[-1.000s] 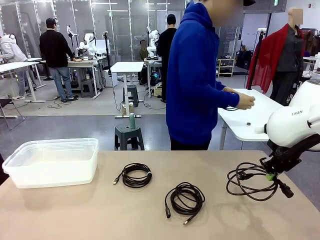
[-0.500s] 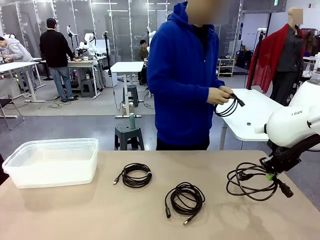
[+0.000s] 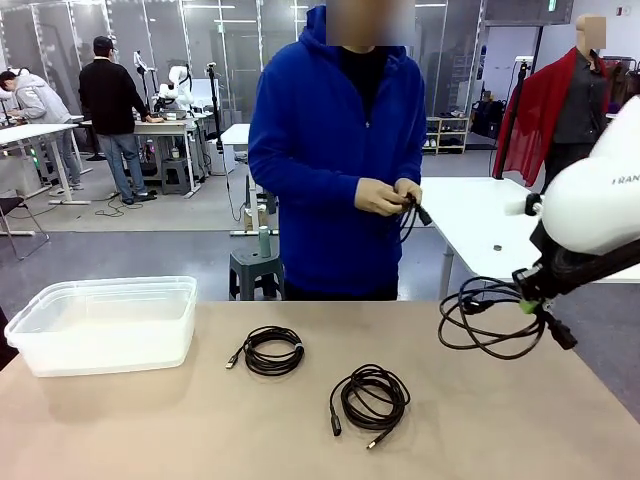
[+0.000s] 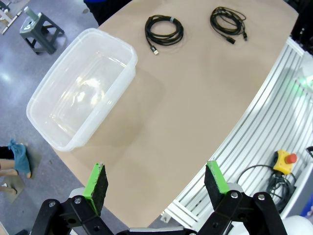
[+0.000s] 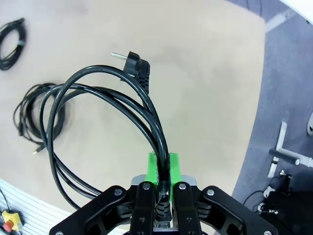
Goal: Organize and store the cables.
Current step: Place the Power Cable into the Organizing box.
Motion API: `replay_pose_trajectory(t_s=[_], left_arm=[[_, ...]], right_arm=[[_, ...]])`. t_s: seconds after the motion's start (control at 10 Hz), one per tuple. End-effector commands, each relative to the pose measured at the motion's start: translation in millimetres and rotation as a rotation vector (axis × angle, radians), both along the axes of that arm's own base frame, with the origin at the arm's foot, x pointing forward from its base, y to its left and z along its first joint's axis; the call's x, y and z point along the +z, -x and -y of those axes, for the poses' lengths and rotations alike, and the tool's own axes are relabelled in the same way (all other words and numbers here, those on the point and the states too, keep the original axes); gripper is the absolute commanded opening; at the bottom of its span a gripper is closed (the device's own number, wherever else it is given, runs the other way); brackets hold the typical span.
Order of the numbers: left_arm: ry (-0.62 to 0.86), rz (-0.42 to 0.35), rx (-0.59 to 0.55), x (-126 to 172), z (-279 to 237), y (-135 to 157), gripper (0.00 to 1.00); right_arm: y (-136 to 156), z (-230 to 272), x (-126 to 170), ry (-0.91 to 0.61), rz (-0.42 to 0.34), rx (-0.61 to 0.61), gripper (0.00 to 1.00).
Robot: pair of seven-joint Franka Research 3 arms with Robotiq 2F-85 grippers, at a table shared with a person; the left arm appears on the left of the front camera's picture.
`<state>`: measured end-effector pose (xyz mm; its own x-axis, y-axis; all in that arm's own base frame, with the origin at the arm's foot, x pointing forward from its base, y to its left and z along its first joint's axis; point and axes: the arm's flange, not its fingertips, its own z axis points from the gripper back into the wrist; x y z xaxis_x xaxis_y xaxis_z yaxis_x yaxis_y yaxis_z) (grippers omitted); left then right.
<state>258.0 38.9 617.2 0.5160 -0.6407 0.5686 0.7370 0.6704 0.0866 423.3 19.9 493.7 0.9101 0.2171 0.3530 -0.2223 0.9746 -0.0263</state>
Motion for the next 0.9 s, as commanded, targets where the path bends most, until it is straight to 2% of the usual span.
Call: replay_pose_trajectory(t_s=[0.0, 0.3, 0.8], left_arm=[[0.0, 0.0, 0.0, 0.0, -0.2, -0.2, 1.0], [0.0, 0.0, 0.0, 0.0, -0.2, -0.2, 1.0], [0.0, 0.0, 0.0, 0.0, -0.2, -0.2, 1.0]], right_arm=[[-8.5, -31.8, 11.0, 0.021, -0.037, 0.016, 0.11], [-19.5, -88.3, 23.7, 0.002, -0.056, 0.097, 0.11], [-19.1, -195.3, 28.5, 0.023, -0.118, 0.077, 0.11]])
